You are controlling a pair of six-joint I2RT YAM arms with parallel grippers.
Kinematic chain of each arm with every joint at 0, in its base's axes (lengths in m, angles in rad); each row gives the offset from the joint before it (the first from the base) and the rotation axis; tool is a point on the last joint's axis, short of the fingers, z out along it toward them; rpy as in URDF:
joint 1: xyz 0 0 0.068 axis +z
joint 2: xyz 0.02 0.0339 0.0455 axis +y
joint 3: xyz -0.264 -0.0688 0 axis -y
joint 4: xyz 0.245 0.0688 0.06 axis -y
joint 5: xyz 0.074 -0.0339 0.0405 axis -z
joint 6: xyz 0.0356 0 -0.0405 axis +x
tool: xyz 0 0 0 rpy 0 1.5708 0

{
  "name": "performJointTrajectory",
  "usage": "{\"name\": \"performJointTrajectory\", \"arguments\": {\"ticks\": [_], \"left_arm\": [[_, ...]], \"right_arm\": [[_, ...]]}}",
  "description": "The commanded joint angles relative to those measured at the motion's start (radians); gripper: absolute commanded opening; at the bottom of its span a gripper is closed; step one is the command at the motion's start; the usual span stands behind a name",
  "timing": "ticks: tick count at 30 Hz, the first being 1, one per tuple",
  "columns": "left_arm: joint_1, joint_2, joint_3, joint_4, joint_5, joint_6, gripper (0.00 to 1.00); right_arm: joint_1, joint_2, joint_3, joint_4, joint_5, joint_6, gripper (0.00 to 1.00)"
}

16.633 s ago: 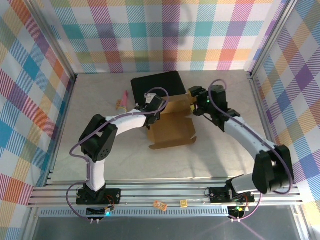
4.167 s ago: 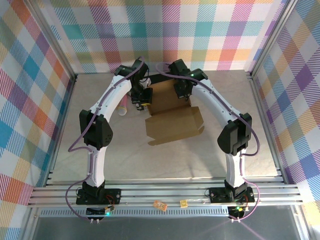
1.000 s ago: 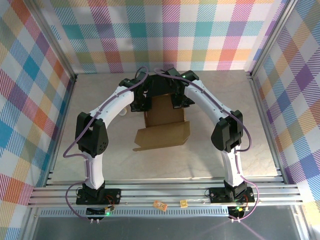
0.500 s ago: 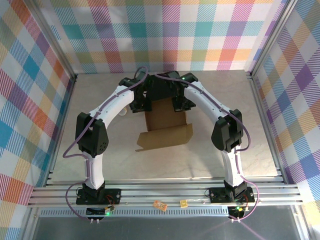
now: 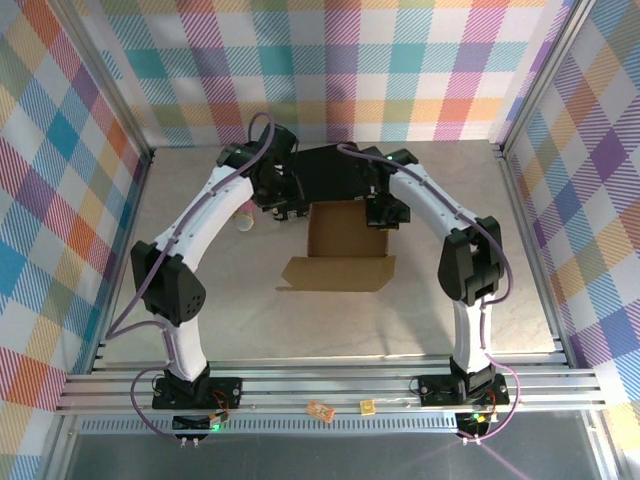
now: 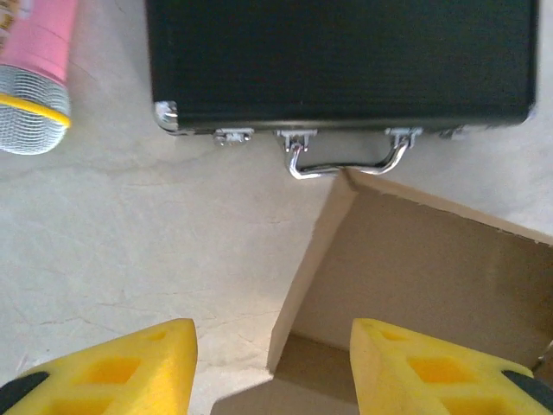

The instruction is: Fold the paper box

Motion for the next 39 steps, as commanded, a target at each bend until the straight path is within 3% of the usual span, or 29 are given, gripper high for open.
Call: {"name": "performJointTrajectory", "arguments": {"ticks": [1,5,12,16,24,31,32,34,39], "left_arm": [[0.000,-0.062,0.039,-0.097,-0.087,-0.137,0.49],[-0.002,-0.085,0.066,-0.151,-0.097,-0.186,0.48],[-0.020,-0.114,0.102,-0.179,-0.078,-0.209,0.50],[-0.052,-0.085,0.169,-0.240,-0.085,-0.212,0.57],[-0.120,-0.063,0.226,-0.386,-0.113,-0.330,0.64],[-0.182,-0.117,0.068,-0.261,0.025,-0.479,0.66],[-0.196,-0.114,0.053,-0.240,0.042,-0.492,0.75],[-0.216,-0.104,0.025,-0.222,0.075,-0.530,0.78],[-0.242,-0.085,-0.005,-0.144,0.068,-0.596,0.79]], "right_arm": [[-0.066,-0.102,-0.087,0.034,-0.102,0.133,0.00],[-0.136,-0.182,-0.218,0.084,-0.178,0.254,0.00],[-0.158,-0.260,-0.368,0.052,-0.131,0.500,0.00],[-0.169,-0.249,-0.424,0.002,-0.160,0.670,0.00],[-0.179,-0.294,-0.569,0.093,-0.333,0.931,0.00],[-0.172,-0.310,-0.620,0.132,-0.386,1.037,0.00],[-0.172,-0.318,-0.639,0.152,-0.393,1.056,0.00],[-0.169,-0.327,-0.655,0.173,-0.391,1.083,0.00],[-0.158,-0.316,-0.661,0.189,-0.395,1.098,0.00]]}}
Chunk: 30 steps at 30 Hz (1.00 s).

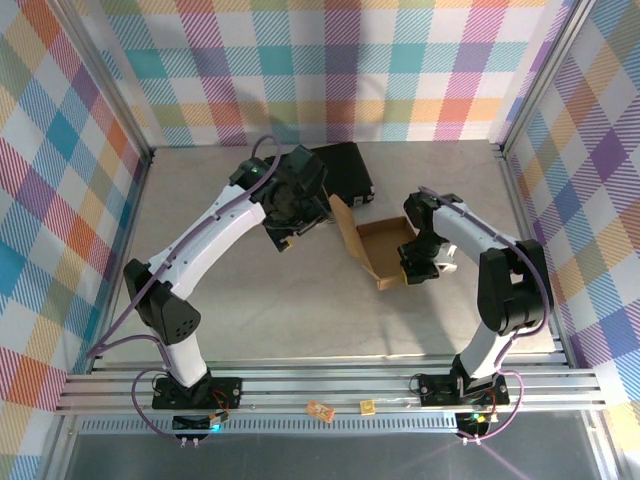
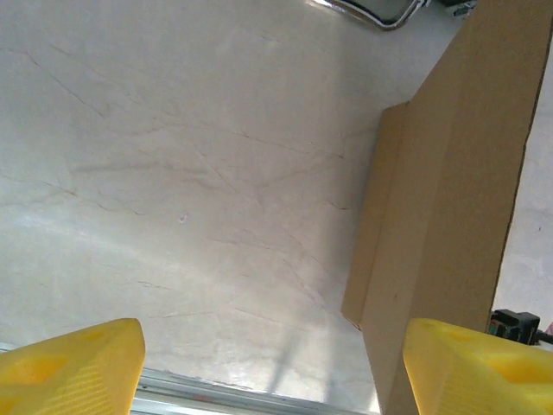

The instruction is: Fold the paper box

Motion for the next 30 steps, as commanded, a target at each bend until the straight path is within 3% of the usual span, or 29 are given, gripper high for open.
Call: {"name": "performJointTrajectory", "arguments": {"ticks": [1,7,14,19,26,30], "left_arm": [[-0.013,0.017,0.021,0.062,0.011,-0.072,0.79],[-0.023,0.118,0.152,0.037,-0.008,-0.029,0.81],[-0.031,0.154,0.142,0.109,0.019,0.033,0.79],[-0.042,0.227,0.228,0.019,-0.011,0.141,0.56],[-0.060,0.246,0.188,0.011,-0.073,0.253,0.38],[-0.073,0.272,0.210,0.004,-0.104,0.341,0.13]], "right_arm": [[0.013,-0.011,-0.012,0.012,-0.023,0.055,0.00],[0.029,-0.011,-0.033,0.029,-0.029,0.070,0.00],[0.032,-0.014,-0.047,0.049,-0.042,0.067,0.00],[0.034,-0.013,-0.049,0.050,-0.046,0.067,0.00],[0.039,-0.003,-0.049,0.049,-0.065,0.066,0.00],[0.043,-0.001,-0.047,0.055,-0.081,0.064,0.00]]}}
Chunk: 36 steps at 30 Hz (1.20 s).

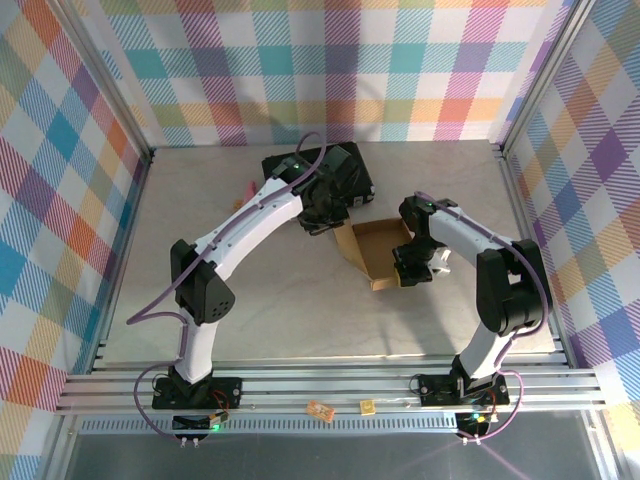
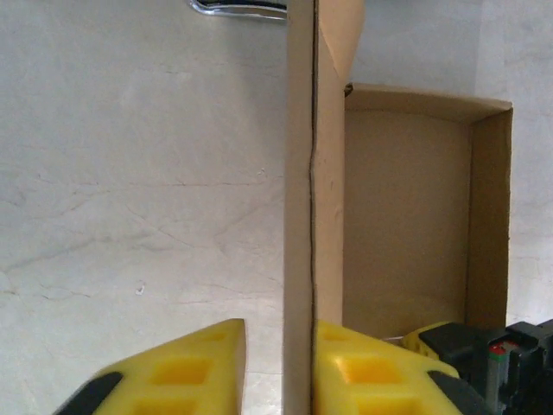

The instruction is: Fold the paper box

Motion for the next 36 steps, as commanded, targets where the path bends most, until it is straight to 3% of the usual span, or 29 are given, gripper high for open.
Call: {"name": "performJointTrajectory", "arguments": {"ticks": [1,2,4,6,8,10,13,18,21,24,28,33,36], "left_arm": [[-0.024,0.030,0.019,-0.042,-0.058,0.122,0.05],[-0.028,0.033,0.022,-0.049,-0.072,0.163,0.00],[-0.030,0.039,0.022,-0.070,-0.090,0.241,0.00],[-0.030,0.037,0.023,-0.090,-0.122,0.304,0.00],[-0.026,0.032,0.026,-0.096,-0.140,0.377,0.00],[-0.018,0.024,0.032,-0.097,-0.158,0.443,0.00],[0.001,0.015,0.039,-0.082,-0.163,0.543,0.00],[0.028,0.011,0.044,-0.039,-0.117,0.729,0.00],[0.039,0.015,0.054,-0.033,-0.141,0.785,0.00],[0.060,0.027,0.081,-0.040,-0.138,0.778,0.00],[0.074,0.042,0.124,-0.026,-0.116,0.704,0.00],[0.076,0.043,0.127,0.035,-0.098,0.554,0.00],[0.075,0.044,0.121,0.062,-0.059,0.500,0.00]], "right_arm": [[0.009,-0.004,-0.008,-0.006,-0.040,0.011,0.02],[0.009,-0.007,-0.006,-0.005,-0.044,0.006,0.12],[0.009,-0.021,0.004,0.004,-0.053,-0.018,0.43],[0.008,-0.040,0.041,-0.009,-0.051,-0.066,0.66],[0.008,-0.054,0.099,-0.040,-0.060,-0.141,0.83],[0.007,-0.077,0.164,-0.070,-0.094,-0.227,0.93],[0.013,-0.153,0.237,-0.073,-0.056,-0.374,0.98],[-0.016,-0.282,0.207,0.169,-0.034,-0.752,0.94],[-0.056,-0.271,0.201,0.267,-0.173,-0.939,0.89],[-0.062,-0.209,0.244,0.225,-0.296,-0.990,0.86],[-0.042,-0.157,0.247,0.101,-0.298,-0.861,0.85],[0.015,-0.291,0.124,-0.025,-0.111,-0.402,0.96],[0.029,-0.395,0.005,0.078,-0.097,-0.154,0.99]]}}
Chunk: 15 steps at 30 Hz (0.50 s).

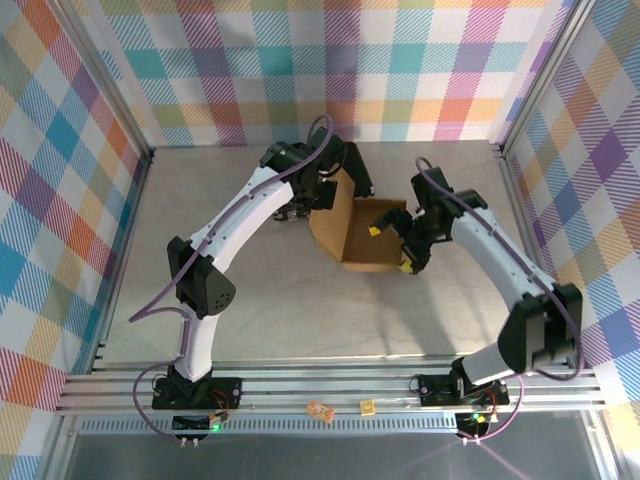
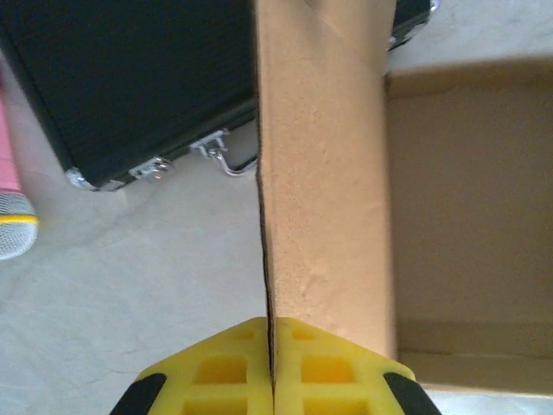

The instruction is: Fold the paper box

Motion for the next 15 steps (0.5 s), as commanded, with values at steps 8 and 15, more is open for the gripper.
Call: {"name": "performJointTrajectory", "arguments": {"ticks": [8,15], "left_arm": [[-0.008,0.006,0.006,0.047,0.083,-0.049,0.00],[-0.007,-0.003,0.014,-0.034,0.116,0.178,0.00]], "right_arm": [[0.007,-0.110,0.005,-0.073,0.099,0.521,0.97],[-0.107,-0.098,0.025,0.395,0.186,-0.164,0.90]]}}
